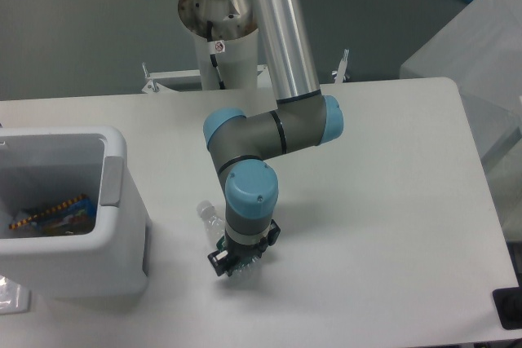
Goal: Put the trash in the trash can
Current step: 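Lower the gripper onto the bottle's green label and close on it, then lift the bottle and carry it over the white bin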
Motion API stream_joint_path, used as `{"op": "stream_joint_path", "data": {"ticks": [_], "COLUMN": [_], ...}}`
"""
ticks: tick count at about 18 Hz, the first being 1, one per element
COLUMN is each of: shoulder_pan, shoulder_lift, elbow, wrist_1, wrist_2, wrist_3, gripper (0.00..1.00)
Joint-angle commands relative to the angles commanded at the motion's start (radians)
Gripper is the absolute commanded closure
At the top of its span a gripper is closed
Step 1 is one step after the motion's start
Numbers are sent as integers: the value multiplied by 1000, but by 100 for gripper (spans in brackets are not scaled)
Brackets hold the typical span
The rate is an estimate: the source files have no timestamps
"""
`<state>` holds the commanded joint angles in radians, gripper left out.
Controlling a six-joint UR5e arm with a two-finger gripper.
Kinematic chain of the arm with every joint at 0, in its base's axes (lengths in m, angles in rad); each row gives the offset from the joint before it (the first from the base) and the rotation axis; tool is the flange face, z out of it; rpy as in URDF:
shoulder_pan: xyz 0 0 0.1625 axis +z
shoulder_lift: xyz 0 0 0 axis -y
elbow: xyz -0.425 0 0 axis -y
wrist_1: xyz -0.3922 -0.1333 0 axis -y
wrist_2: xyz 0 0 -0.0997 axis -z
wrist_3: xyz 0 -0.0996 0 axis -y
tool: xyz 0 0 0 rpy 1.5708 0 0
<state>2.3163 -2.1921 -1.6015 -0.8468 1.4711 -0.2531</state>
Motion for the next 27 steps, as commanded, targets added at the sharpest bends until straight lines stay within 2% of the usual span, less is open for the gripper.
{"op": "stream_joint_path", "data": {"ticks": [13, 16, 21, 27], "shoulder_pan": [6, 8, 12, 47], "shoulder_lift": [15, 58, 179, 259], "elbow": [12, 24, 61, 185], "wrist_1": [5, 8, 37, 113], "wrist_2": [0, 0, 0, -9], "wrist_3": [38, 84, 211, 224], "gripper": [34, 34, 34, 34]}}
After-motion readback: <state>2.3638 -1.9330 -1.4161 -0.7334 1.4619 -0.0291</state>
